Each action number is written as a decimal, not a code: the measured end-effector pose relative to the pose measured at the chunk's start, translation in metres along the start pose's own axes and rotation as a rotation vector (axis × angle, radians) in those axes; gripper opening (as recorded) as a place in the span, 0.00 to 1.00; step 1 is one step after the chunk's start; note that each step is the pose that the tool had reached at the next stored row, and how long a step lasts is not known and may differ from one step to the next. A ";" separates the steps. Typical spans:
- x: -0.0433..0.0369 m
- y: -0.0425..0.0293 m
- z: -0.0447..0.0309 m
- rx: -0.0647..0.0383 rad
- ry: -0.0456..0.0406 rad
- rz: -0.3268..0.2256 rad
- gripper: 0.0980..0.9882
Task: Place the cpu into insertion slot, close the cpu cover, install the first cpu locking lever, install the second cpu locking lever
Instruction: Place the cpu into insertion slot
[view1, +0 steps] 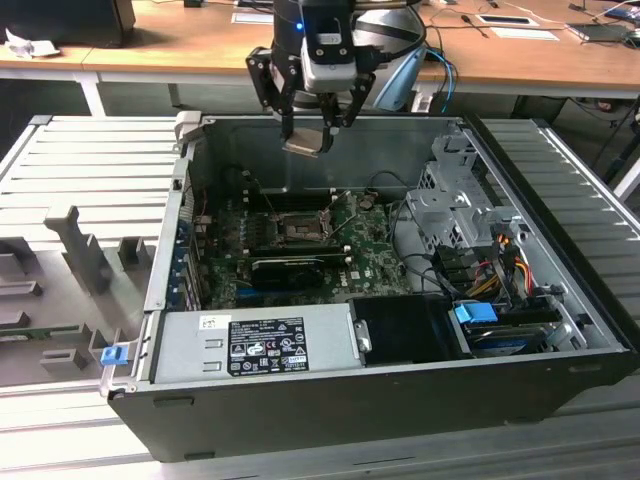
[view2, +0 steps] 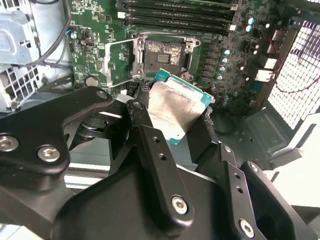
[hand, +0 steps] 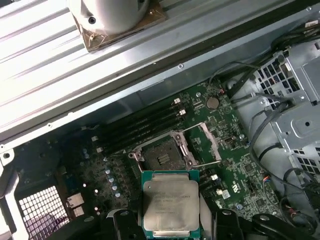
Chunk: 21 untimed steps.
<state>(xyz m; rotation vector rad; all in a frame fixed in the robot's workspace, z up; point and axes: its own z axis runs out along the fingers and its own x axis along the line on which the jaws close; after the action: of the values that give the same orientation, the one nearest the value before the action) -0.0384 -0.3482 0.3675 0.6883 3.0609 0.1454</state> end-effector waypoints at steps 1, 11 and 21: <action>0.0000 0.0000 0.0002 0.000 -0.0017 0.019 0.50; 0.0000 0.0000 0.0013 -0.003 -0.0163 0.177 0.50; 0.0000 -0.0004 0.0071 -0.005 -0.0278 0.289 0.50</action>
<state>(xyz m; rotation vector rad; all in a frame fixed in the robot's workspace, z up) -0.0384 -0.3480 0.3603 1.1189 2.9154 0.1419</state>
